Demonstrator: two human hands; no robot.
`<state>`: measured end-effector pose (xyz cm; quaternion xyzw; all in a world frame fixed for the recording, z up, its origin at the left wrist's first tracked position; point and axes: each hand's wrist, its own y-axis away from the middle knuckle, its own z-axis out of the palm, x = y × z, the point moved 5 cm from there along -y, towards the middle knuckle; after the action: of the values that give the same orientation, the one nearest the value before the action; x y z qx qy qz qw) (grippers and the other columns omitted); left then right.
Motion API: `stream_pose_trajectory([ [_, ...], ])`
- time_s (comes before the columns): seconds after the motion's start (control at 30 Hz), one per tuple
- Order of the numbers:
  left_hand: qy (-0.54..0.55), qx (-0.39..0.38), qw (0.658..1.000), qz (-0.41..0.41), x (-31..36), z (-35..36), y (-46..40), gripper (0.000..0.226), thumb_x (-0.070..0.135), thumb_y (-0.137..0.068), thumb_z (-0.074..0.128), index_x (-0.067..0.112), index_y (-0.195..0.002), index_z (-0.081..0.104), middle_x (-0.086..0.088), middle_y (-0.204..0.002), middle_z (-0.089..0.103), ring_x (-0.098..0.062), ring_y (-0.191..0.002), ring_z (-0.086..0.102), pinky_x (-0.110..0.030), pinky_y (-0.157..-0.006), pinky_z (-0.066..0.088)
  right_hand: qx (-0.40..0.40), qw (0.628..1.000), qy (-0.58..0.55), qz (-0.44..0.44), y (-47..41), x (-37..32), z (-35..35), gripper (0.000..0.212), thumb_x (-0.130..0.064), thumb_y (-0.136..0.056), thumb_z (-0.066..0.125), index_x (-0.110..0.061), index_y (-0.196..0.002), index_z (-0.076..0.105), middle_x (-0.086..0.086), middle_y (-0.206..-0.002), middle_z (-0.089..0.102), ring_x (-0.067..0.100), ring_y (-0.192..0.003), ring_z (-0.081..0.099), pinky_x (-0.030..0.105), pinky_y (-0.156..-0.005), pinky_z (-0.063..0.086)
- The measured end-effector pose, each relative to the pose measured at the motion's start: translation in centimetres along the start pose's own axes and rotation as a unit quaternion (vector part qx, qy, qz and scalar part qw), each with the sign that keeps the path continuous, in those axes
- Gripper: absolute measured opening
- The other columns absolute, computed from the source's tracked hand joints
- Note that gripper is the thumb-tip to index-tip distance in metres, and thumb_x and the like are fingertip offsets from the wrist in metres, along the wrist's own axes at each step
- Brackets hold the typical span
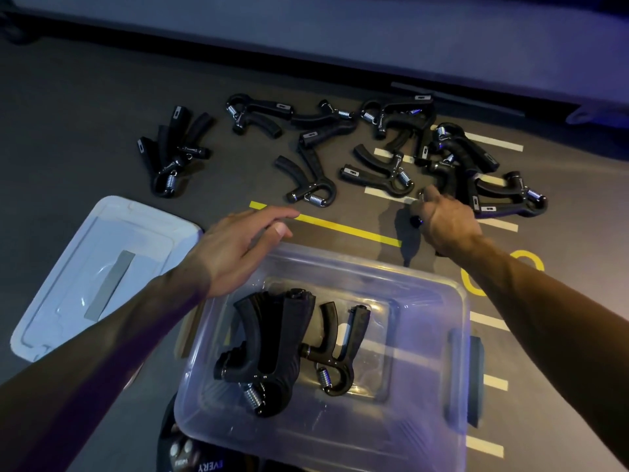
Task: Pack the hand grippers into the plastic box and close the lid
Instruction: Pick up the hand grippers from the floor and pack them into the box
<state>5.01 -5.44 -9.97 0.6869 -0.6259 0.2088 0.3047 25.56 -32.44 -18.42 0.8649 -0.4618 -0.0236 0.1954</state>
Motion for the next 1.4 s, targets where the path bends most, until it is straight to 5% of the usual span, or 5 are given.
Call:
stream_pose_trajectory([
  [0.23, -0.002, -0.004, 1.000, 0.001, -0.1, 0.1, 0.0, 0.038, 0.046, -0.105, 0.032, 0.041, -0.138, 0.050, 0.023, -0.113, 0.068, -0.001, -0.112, 0.057, -0.018, -0.092, 0.040, -0.037, 0.978, -0.035, -0.204, 2.9, -1.4, 0.0, 0.027, -0.034, -0.086, 0.070, -0.023, -0.111, 0.065, 0.001, -0.117, 0.054, 0.025, -0.100, 0.060, 0.040, -0.077, 0.053],
  [0.47, -0.005, -0.007, 1.000, 0.001, 0.1, 0.0, 0.0, 0.040, 0.046, -0.105, 0.031, 0.040, -0.139, 0.050, 0.021, -0.112, 0.069, -0.003, -0.113, 0.058, -0.027, -0.093, 0.043, -0.059, 0.989, -0.131, -0.024, 0.9, 0.7, 1.5, 0.065, -0.049, -0.085, 0.070, -0.025, -0.140, 0.046, 0.009, -0.127, 0.048, 0.034, -0.110, 0.058, 0.047, -0.087, 0.054],
  [0.7, -0.011, -0.007, 1.000, 0.002, 0.0, 0.0, 0.0, 0.039, 0.046, -0.106, 0.030, 0.041, -0.139, 0.049, 0.021, -0.112, 0.068, -0.002, -0.115, 0.057, -0.032, -0.097, 0.044, -0.057, 0.969, -0.232, 0.068, 0.2, 0.9, 2.2, 0.064, -0.042, -0.068, 0.085, -0.020, -0.122, 0.057, 0.010, -0.120, 0.051, 0.030, -0.101, 0.059, 0.042, -0.088, 0.055],
  [1.07, -0.012, 0.012, 1.000, 0.020, 0.6, -0.3, 0.4, 0.038, 0.046, -0.105, 0.031, 0.039, -0.137, 0.052, 0.019, -0.108, 0.069, -0.008, -0.106, 0.060, -0.035, -0.091, 0.047, -0.041, 0.979, -0.191, -0.057, 1.5, 1.0, -2.4, 0.023, -0.029, -0.081, 0.078, -0.014, -0.098, 0.074, 0.004, -0.090, 0.071, 0.023, -0.082, 0.064, 0.031, -0.067, 0.048],
  [1.4, 0.010, 0.117, 0.993, 0.030, 2.3, -2.5, 1.6, 0.035, 0.045, -0.105, 0.038, 0.032, -0.127, 0.063, 0.015, -0.111, 0.069, -0.013, -0.106, 0.059, -0.045, -0.096, 0.046, 0.299, 0.912, -0.252, -0.124, 9.9, -0.6, -15.7, 0.023, -0.027, -0.087, 0.074, -0.025, -0.109, 0.071, -0.014, -0.071, 0.063, 0.012, -0.064, 0.051, 0.028, -0.064, 0.042],
])
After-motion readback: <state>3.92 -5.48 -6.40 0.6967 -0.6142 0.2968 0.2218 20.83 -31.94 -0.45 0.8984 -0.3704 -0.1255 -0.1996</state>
